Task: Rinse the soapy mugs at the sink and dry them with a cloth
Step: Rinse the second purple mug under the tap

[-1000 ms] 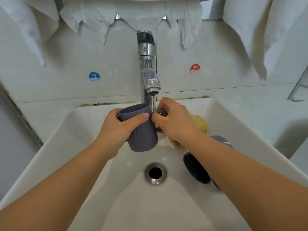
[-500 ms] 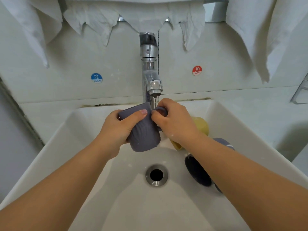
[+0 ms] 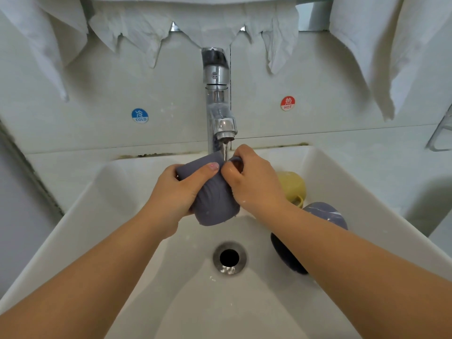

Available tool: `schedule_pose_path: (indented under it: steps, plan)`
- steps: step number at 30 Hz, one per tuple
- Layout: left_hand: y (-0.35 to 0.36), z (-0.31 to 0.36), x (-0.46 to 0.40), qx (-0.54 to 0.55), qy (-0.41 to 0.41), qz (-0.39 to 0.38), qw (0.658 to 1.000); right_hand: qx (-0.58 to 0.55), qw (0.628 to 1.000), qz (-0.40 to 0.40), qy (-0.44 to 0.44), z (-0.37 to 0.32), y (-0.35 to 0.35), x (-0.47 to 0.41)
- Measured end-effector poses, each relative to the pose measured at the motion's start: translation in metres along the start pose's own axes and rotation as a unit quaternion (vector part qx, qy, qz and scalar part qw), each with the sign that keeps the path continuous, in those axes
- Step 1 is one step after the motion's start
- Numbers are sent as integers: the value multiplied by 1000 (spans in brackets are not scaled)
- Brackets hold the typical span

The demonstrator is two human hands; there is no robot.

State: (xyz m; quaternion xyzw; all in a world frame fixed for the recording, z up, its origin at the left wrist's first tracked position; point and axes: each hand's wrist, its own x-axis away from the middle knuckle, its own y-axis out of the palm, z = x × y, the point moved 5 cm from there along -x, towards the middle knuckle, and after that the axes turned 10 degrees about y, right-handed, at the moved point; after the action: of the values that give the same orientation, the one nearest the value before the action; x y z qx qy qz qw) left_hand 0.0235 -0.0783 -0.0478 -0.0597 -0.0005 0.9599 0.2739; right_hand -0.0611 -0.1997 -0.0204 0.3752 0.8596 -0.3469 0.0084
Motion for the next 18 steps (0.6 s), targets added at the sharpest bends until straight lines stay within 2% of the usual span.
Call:
schedule_pose_path:
  steps: [3,8,12,15,18]
  plan:
    - [6,3,3,-13,14,-2,1000,30,999,42,13,5,-5,-3]
    - [0,3,4,14,-21,17,1000,-20,999,-28,-13,-4,2,1]
    - [0,0,5,39,-37,12,998,19,997,-39,-66,-12,8,4]
    - [5,2,6,35,-24,15,999,77,995,5,-57,-9,4,2]
    - [10,3,8,23,-14,14,1000,83,995,45,-26,-8,-3,0]
